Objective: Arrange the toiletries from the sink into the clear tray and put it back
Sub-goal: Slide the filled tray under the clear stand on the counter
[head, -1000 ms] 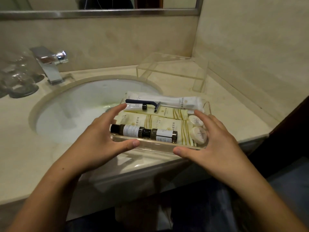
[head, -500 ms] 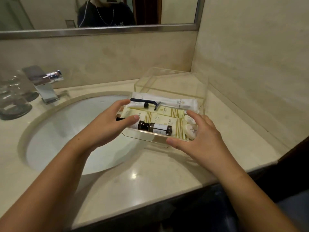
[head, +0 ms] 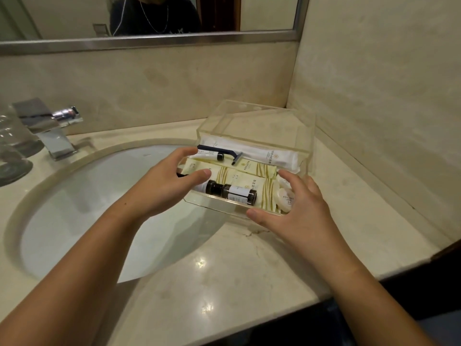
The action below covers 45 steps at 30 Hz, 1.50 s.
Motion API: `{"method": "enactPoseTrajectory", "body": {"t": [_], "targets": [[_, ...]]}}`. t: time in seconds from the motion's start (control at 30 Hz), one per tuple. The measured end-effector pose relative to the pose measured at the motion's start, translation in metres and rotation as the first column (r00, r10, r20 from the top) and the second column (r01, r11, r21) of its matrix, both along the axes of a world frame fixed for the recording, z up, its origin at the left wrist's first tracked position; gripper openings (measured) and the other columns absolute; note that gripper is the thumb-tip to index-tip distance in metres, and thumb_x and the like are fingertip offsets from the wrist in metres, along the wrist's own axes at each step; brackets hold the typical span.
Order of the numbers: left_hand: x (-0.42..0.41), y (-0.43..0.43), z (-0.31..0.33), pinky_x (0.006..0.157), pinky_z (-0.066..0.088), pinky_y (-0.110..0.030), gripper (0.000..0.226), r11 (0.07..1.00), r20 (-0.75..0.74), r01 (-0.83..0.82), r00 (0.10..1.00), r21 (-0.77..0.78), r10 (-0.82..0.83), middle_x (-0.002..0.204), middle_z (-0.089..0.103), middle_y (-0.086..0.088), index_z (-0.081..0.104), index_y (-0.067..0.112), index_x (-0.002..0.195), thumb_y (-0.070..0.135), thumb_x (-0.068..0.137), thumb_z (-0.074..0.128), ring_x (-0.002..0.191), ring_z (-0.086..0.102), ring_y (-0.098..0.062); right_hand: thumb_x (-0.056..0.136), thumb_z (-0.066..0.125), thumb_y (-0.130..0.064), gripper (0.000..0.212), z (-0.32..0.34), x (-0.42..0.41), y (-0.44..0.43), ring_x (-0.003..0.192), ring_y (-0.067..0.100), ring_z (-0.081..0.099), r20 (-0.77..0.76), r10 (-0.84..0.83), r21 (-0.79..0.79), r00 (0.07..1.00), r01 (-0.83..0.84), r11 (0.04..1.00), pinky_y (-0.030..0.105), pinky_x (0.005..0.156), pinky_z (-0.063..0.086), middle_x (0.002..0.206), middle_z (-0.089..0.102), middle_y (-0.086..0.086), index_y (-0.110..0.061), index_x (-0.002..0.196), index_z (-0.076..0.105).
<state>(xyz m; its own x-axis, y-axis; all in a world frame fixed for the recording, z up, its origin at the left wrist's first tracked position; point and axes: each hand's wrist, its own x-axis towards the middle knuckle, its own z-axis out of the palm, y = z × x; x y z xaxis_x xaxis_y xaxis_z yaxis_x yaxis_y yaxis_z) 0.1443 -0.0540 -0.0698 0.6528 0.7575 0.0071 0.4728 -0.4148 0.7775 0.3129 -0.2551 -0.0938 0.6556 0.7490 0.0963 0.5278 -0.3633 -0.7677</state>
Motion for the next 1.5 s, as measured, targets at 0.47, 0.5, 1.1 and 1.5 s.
{"method": "enactPoseTrajectory", "body": {"t": [0.47,0.5,1.1,1.5], "targets": [[0.023,0.017,-0.004,0.094,0.051,-0.04,0.063,0.996,0.005,-0.083,0.997,0.013,0.083,0.146,0.056,0.001,0.045,0.042,0.146,0.058,0.089,0.066,0.119,0.06,-0.022,0.052,0.082,-0.073,0.133,0.03,0.035,0.02,0.14,0.021,0.034,-0.007,0.009,-0.263,1.0,-0.01,0.965,0.033,0.112,0.033,0.148,0.023,0.002,-0.038,0.158,0.009],[0.025,0.017,-0.005,0.098,0.05,-0.042,0.064,0.996,-0.003,-0.09,0.996,0.02,0.091,0.148,0.055,0.0,0.044,0.041,0.146,0.059,0.089,0.066,0.123,0.059,-0.022,0.056,0.078,-0.076,0.128,0.032,0.038,0.022,0.139,0.022,0.035,-0.016,0.004,-0.274,1.0,-0.008,0.962,0.032,0.11,0.033,0.144,0.023,0.002,-0.037,0.158,0.011],[0.025,0.02,-0.015,0.084,0.054,-0.036,0.074,0.999,0.034,-0.044,0.998,0.0,0.044,0.137,0.052,0.011,0.042,0.056,0.14,0.063,0.075,0.078,0.112,0.056,-0.004,0.064,0.08,-0.066,0.104,0.021,0.029,0.006,0.135,0.01,0.039,0.021,0.031,-0.179,0.999,-0.027,0.983,0.024,0.107,0.028,0.163,0.006,-0.011,-0.049,0.151,0.025],[0.029,0.031,-0.018,0.084,0.055,-0.041,0.088,0.985,0.014,-0.012,1.0,0.169,0.01,0.144,0.054,0.007,0.039,0.052,0.146,0.056,0.071,0.085,0.115,0.063,-0.029,0.063,0.089,-0.054,0.096,0.009,0.043,0.016,0.114,0.003,0.046,0.126,-0.08,-0.015,0.989,0.083,0.996,0.016,0.095,0.034,0.142,0.039,-0.005,-0.043,0.146,0.042]]}}
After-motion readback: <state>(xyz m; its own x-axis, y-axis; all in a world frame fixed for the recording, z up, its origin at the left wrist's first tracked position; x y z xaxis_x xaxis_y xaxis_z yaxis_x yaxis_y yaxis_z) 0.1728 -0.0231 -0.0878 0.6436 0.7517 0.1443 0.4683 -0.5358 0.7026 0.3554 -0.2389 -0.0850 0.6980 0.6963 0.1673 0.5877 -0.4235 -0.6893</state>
